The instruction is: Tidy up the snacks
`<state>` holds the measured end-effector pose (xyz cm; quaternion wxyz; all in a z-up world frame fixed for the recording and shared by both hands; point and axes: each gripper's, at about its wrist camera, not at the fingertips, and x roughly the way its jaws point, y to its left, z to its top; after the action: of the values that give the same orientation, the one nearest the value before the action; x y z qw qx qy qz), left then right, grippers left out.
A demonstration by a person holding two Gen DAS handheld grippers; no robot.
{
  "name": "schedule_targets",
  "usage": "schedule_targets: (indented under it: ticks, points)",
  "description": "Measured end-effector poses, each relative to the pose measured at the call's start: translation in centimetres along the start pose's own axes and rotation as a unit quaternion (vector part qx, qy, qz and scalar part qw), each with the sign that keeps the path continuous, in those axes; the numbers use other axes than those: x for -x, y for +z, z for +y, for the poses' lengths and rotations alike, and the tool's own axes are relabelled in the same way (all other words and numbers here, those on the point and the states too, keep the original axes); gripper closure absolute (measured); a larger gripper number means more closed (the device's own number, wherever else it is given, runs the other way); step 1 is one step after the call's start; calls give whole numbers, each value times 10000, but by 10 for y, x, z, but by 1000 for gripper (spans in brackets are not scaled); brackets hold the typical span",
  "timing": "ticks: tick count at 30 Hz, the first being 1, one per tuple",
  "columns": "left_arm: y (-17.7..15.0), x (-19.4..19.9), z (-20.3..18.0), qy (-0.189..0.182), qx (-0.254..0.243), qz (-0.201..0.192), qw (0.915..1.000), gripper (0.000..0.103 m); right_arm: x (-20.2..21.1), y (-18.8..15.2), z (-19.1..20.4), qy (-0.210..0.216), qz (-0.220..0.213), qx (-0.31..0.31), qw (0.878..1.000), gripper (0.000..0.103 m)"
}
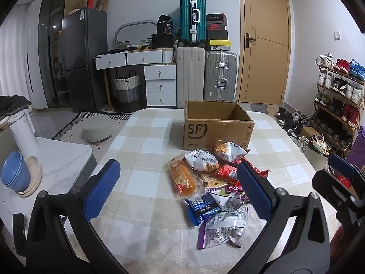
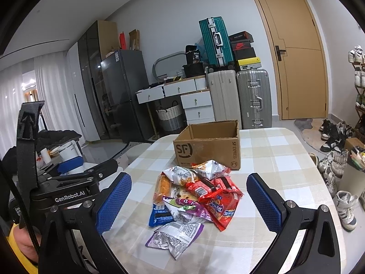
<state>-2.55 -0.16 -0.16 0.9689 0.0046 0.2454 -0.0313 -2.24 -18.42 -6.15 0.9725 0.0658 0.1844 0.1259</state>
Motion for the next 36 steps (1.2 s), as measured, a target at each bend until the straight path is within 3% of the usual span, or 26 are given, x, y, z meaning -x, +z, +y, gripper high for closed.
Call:
schedule_targets:
  ticks: [15, 36]
  points:
    - [-1, -4, -3, -22, -16, 33, 10000, 1, 5, 0, -3, -278, -53, -4, 9996, 0]
    - [-9, -10, 1, -180, 94, 248, 9995, 1, 4, -6, -7, -252, 23, -128, 9996, 0]
